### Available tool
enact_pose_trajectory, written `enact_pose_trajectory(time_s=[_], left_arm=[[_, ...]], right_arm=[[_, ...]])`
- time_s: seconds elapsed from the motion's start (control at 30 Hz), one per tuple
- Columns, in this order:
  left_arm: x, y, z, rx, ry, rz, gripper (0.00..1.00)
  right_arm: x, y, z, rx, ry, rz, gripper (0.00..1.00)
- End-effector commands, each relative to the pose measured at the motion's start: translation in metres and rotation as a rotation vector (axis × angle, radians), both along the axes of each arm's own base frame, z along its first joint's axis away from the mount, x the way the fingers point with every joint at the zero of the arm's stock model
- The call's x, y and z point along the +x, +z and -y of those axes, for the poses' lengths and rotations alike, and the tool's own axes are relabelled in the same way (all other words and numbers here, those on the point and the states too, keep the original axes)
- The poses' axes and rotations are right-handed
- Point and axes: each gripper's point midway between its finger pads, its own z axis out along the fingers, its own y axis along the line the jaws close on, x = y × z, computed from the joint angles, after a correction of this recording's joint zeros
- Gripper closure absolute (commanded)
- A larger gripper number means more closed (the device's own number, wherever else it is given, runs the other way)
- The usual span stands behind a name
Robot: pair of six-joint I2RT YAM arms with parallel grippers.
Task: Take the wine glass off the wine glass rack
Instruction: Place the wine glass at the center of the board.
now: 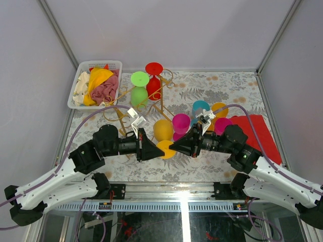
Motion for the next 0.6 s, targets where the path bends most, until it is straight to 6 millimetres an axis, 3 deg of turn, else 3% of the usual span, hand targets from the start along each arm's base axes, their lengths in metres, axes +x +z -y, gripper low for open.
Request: enact_pose_trajectory(time_s=[0.0,0.07,0.2,0.4,0.57], left_arm=[[-0.001,0.012,0.004,-0.061,-0.015,0.074,1.00],[-0.005,0.011,0.000,-0.065,-0.038,0.115,1.00],[-0.020,0.001,-0.010,-0.069,-0.107,0.229,1.00],[-0.034,-0.025,-0.022,-0.052,-0.194,0.349,1.00],[-0.043,-0.039,-0.029,-0.057,-0.265,0.480,1.00]], right_arm=[[0.000,0.029,0.006,0.089,-0.018,0.098,0.82],[0.010,0.027,0.011,0.070,-0.087,0.104,0.58],[0.052,0.010,0.029,-0.004,-0.358,0.085,0.42],[0.102,-0.005,0.064,-0.042,-0.708,-0.020,0.30],[0.105,-0.005,0.062,-0.024,-0.717,-0.099,0.27]])
